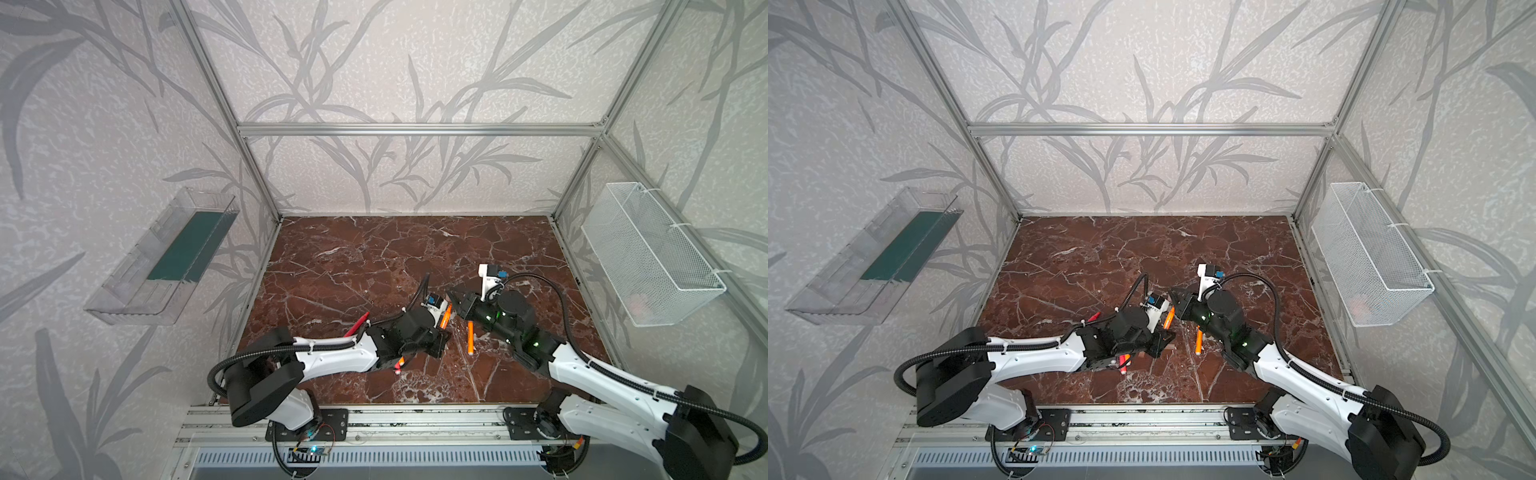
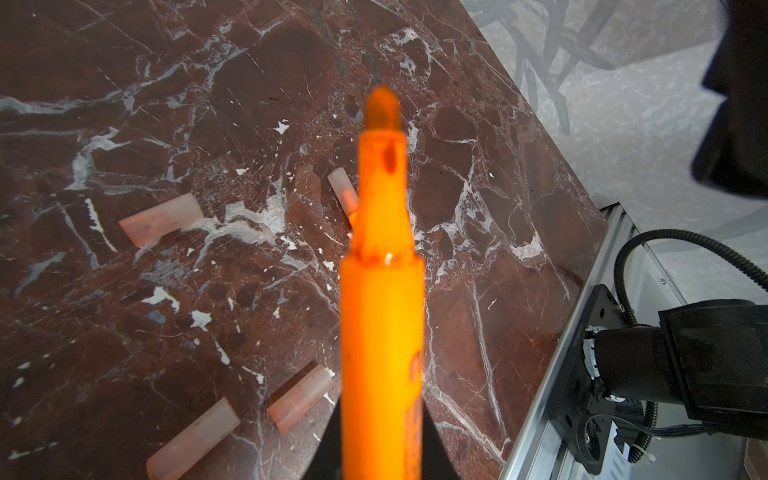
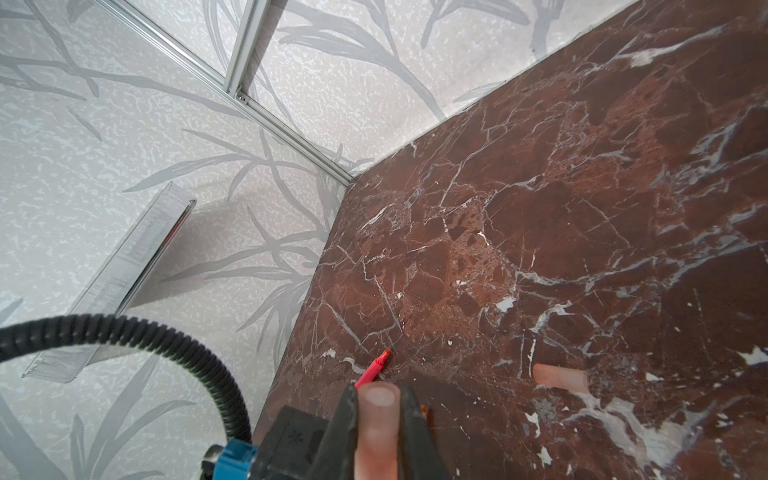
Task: Insert the pens into the pen caps
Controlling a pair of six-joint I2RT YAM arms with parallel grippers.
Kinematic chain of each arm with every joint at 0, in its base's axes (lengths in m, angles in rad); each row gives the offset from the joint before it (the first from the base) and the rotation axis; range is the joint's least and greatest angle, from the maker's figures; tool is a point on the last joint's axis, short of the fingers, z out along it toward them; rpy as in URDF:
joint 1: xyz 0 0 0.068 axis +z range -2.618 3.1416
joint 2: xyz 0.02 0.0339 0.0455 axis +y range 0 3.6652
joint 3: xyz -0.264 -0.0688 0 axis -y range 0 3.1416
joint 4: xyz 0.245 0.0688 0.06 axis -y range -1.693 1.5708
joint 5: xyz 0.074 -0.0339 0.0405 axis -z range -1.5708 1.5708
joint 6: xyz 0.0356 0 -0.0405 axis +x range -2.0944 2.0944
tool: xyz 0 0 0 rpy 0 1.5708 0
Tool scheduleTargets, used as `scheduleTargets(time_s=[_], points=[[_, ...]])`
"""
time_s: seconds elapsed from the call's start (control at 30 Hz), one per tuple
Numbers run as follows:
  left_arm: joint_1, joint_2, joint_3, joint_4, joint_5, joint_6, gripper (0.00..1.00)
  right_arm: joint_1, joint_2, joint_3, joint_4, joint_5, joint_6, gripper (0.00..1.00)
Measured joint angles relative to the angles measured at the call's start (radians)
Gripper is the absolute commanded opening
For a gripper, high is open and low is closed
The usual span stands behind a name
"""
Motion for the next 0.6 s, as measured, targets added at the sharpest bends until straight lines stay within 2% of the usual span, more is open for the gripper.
scheduleTargets(time_s=[0.6], points=[[0.0, -0.035, -0.018, 0.018, -0.009, 0.001, 0.0, 0.004, -0.004, -0.037, -0.005, 0.056, 0.026, 0.0]])
